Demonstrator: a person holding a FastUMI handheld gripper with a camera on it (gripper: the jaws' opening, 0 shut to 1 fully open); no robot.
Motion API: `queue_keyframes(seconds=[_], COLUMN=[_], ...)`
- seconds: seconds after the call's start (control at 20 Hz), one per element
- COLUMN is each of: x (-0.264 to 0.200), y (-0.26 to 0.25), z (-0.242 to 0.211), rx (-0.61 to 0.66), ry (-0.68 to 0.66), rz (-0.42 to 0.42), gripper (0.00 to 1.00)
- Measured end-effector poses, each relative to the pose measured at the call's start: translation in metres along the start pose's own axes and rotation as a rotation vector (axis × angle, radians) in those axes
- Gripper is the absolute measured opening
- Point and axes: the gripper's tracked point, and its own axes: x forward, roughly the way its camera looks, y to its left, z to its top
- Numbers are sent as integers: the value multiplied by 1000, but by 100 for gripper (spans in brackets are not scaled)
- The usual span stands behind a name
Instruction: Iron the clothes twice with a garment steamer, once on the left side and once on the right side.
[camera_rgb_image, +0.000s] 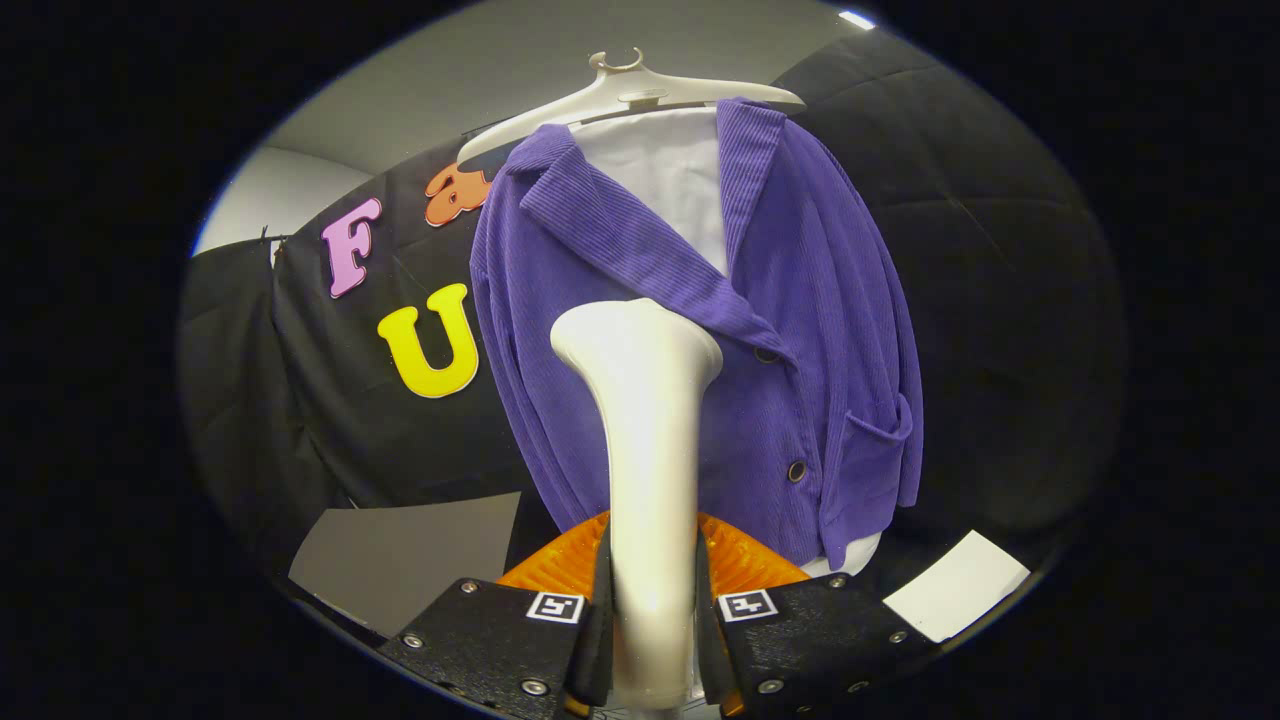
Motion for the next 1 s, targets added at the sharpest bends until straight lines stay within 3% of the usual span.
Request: queue_keyframes(seconds=[1.0], x=[23], y=[-39], z=[-162], rx=[5], ry=[272], rz=[-76], gripper=[34])
